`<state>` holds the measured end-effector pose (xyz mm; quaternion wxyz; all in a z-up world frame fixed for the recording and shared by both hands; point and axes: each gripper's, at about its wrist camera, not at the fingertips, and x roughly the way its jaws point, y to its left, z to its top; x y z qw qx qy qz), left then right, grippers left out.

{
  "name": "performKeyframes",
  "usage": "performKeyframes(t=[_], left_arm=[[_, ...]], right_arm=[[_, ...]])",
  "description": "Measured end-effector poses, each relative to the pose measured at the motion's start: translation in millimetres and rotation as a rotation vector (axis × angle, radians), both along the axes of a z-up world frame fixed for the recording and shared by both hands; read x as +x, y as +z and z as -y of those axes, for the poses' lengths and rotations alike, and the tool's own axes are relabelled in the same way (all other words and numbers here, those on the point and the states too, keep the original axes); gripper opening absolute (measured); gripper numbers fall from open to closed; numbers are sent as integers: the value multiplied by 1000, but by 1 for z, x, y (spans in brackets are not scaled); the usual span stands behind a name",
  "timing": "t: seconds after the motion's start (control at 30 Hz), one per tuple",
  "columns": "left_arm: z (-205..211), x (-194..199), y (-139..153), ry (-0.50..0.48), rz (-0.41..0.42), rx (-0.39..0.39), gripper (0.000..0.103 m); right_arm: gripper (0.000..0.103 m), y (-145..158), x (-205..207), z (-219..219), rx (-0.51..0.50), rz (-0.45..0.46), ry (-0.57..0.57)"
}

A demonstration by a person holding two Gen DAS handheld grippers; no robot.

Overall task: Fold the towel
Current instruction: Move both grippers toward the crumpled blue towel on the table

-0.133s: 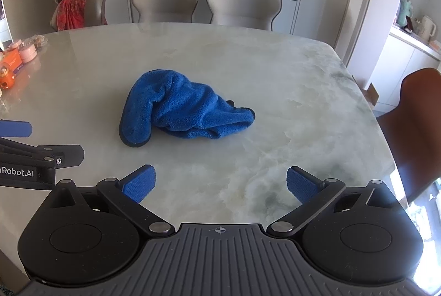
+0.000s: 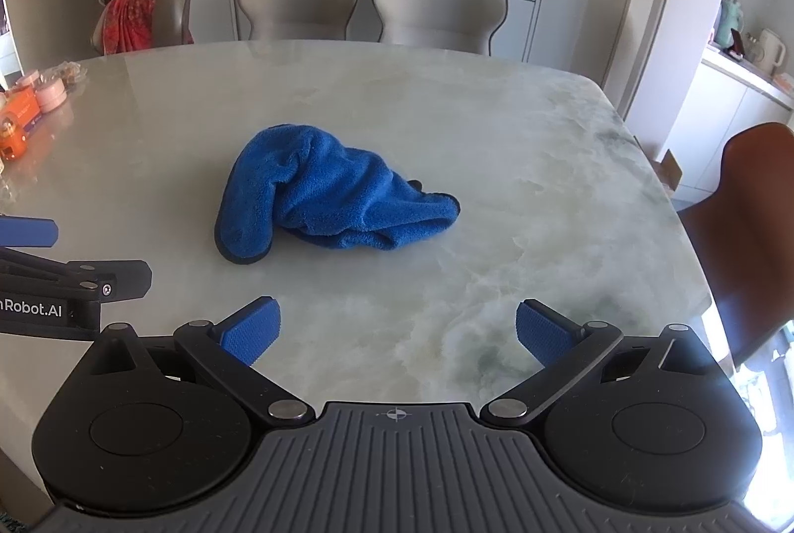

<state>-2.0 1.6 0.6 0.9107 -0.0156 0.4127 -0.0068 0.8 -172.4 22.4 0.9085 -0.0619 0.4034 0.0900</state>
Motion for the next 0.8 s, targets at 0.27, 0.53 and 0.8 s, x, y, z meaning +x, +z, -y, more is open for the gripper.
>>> performKeyframes(t=[0.27,0.53,0.8], left_arm=[[1,3,-2,1,-10,2,103],[0,4,-3,-2,-17,5,103],[0,8,-2,-7,-22,6,103]], right_arm=[[102,1,4,-1,-6,5,-4],[102,-2,3,-2,-4,11,-8],[102,0,4,0,0,7,-7]])
